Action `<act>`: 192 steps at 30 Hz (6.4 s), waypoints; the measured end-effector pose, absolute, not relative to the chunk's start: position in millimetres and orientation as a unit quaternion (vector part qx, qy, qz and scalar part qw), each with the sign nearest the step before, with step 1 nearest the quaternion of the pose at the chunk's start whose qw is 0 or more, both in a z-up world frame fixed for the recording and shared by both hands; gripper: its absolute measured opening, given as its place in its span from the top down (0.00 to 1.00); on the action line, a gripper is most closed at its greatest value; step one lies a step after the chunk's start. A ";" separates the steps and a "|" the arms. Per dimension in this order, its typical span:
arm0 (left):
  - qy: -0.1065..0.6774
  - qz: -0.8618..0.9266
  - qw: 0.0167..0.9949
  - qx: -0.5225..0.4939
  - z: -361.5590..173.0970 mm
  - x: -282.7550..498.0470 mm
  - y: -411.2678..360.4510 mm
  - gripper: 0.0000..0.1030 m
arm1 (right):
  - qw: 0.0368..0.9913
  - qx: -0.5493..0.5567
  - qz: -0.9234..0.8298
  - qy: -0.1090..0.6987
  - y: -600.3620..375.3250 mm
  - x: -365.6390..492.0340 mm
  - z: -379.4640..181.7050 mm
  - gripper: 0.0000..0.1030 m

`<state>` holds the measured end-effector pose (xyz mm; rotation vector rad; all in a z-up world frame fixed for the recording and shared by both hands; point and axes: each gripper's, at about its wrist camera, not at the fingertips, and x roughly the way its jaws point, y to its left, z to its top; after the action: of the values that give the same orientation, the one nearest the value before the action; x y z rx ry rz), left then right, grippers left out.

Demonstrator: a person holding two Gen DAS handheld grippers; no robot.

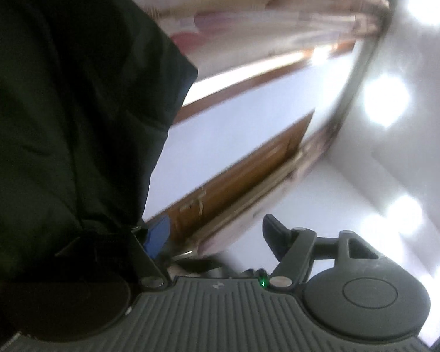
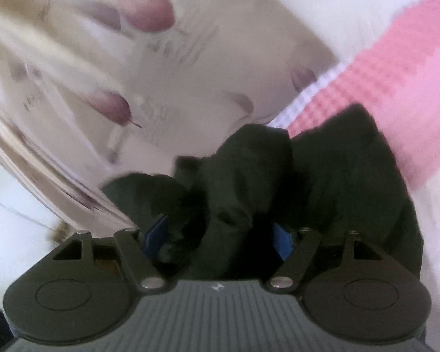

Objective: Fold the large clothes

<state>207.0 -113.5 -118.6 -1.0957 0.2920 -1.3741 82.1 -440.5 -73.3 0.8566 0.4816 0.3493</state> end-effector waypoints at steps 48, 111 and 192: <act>0.130 -0.491 0.749 -0.426 -116.0 137.4 -62.9 0.00 | 0.974 0.008 0.113 0.194 -382.8 97.3 45.4 0.94; 0.211 -0.457 0.816 -0.285 -59.2 122.2 -52.2 0.02 | 0.938 0.258 0.161 0.164 -462.8 91.2 -84.9 0.92; 0.215 -0.577 0.730 -0.295 -113.8 144.0 -168.4 0.00 | 0.934 0.228 0.156 0.226 -479.8 17.4 -66.5 0.15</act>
<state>144.0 -168.4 -113.8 -0.6498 0.4726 -1.2708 17.4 -479.8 -66.5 0.4668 0.4614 0.3185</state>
